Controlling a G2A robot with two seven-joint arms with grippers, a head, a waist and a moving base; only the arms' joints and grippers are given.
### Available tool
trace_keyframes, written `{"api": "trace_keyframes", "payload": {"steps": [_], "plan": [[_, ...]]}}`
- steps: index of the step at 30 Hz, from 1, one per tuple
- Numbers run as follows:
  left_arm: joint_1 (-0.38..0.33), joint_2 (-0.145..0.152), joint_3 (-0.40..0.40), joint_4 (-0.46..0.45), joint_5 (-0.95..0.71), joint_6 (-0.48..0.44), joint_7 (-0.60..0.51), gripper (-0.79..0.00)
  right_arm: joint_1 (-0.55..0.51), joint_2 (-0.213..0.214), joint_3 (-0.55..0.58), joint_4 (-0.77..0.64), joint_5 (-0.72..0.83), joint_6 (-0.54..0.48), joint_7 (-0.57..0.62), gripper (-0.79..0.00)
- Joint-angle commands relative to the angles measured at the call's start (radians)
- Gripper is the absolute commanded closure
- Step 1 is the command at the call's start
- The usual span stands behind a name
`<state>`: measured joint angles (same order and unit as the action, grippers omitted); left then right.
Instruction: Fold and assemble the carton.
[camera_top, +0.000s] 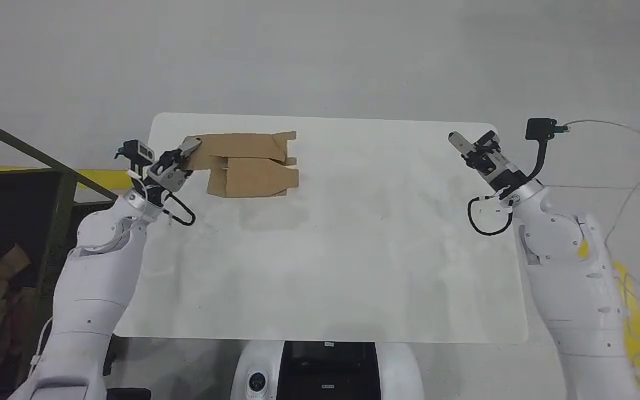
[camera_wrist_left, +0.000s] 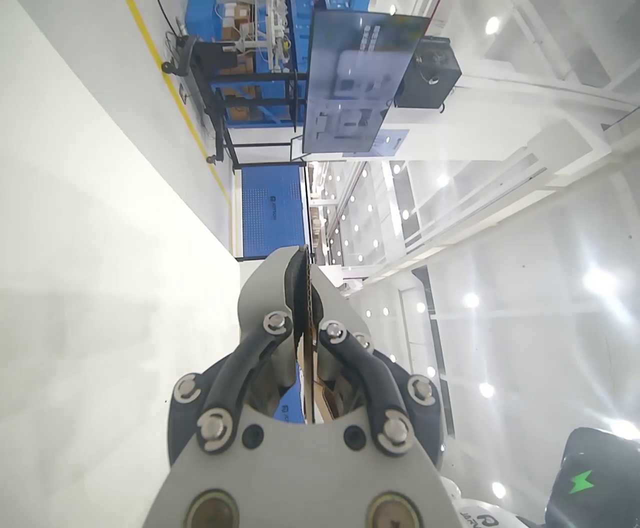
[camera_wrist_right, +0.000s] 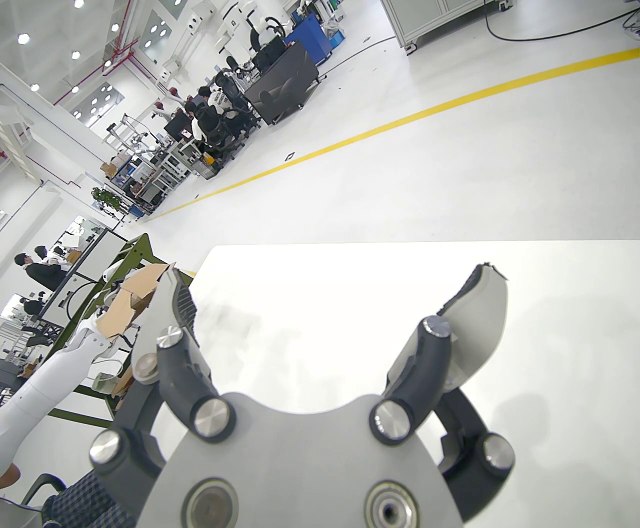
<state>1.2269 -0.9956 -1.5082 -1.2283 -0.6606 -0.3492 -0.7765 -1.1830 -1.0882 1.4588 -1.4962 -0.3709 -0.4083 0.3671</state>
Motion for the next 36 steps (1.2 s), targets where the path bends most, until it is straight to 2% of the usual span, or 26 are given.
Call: {"api": "trace_keyframes", "payload": {"steps": [1,6,23,27,30,36], "plan": [[-0.022,-0.006,0.028,0.004,0.006,-0.003,-0.006,0.0,0.0,0.0,0.0,0.0,0.0,0.0,0.0,-0.785],[-0.056,-0.017,0.07,0.018,0.012,-0.018,-0.03,0.0,0.0,0.0,0.0,0.0,0.0,0.0,0.0,-0.785],[-0.056,-0.018,0.07,0.025,0.017,-0.023,-0.034,0.0,0.0,0.0,0.0,0.0,0.0,0.0,0.0,-0.785],[-0.049,-0.018,0.076,-0.009,0.054,-0.016,-0.049,0.0,-0.004,-0.001,0.0,0.0,0.005,0.006,-0.004,-0.785],[-0.065,-0.021,0.096,-0.009,0.073,-0.027,-0.082,0.0,-0.018,-0.004,0.002,0.0,0.11,0.028,0.022,-0.785],[-0.135,-0.044,0.184,0.065,0.054,-0.065,-0.146,0.0,-0.056,-0.001,0.028,-0.04,0.373,0.073,0.187,-0.785]]}}
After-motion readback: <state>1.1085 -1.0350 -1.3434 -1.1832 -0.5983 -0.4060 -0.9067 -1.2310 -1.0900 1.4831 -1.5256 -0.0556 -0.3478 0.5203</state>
